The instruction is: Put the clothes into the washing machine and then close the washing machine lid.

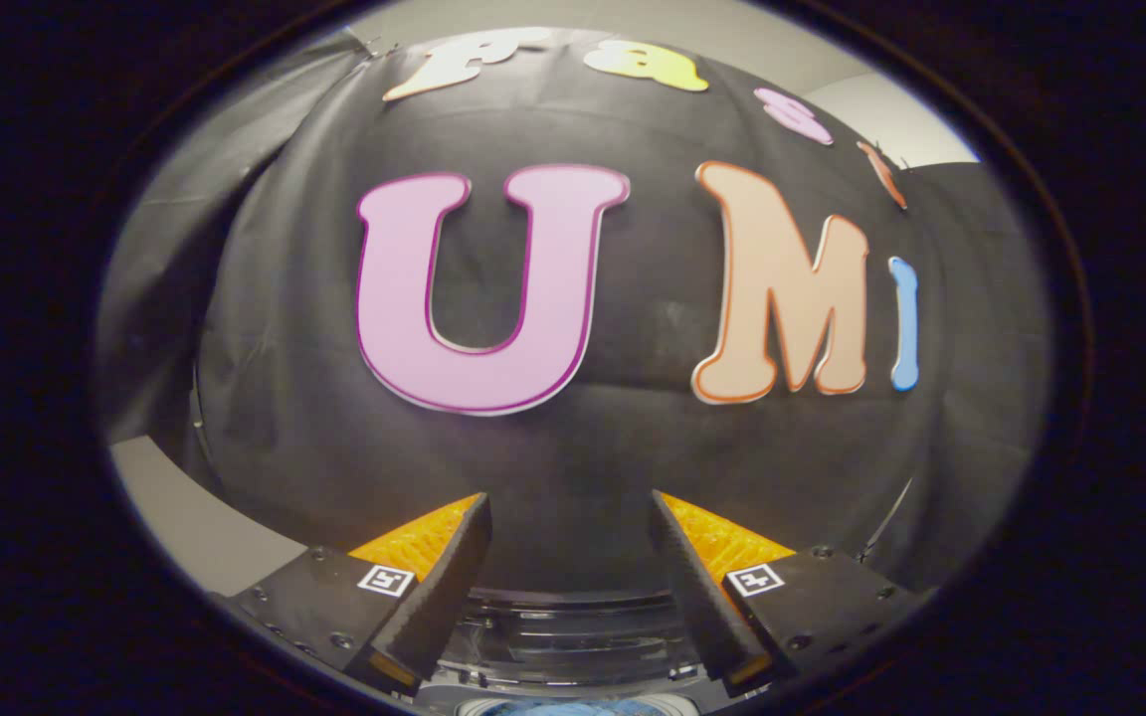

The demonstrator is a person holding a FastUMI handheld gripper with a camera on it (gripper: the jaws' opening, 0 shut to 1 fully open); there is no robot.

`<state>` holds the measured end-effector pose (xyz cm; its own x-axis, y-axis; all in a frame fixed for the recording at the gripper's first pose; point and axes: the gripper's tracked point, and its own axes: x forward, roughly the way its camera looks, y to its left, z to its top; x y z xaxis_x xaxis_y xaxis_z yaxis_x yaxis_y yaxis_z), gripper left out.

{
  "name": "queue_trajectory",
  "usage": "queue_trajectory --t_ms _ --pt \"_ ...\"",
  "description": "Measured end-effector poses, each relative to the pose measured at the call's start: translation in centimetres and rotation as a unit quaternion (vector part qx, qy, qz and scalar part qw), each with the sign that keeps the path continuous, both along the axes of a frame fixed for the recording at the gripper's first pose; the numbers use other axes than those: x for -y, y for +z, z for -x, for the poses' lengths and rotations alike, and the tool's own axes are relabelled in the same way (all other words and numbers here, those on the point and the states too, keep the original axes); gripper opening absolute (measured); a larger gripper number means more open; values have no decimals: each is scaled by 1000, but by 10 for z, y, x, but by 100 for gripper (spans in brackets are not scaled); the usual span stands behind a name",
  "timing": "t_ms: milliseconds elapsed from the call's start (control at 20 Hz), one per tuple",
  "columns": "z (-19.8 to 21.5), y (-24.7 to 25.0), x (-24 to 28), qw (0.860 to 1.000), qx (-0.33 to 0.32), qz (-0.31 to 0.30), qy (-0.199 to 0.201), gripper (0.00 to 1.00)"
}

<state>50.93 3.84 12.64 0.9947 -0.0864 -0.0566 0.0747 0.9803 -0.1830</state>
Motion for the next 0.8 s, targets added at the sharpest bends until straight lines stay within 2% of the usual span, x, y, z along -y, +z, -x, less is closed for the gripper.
queue_trajectory --t_ms 100,200,300,400,800 --pt "-16 -31 6 999 -34 -13 -28 98" --pt "-31 -60 5 996 -62 -51 -36 99" --pt "-36 -55 0 998 -42 -34 -20 98" --pt "-38 -53 2 999 -30 -44 -8 99" --pt "-25 -47 0 999 3 -47 3 99"
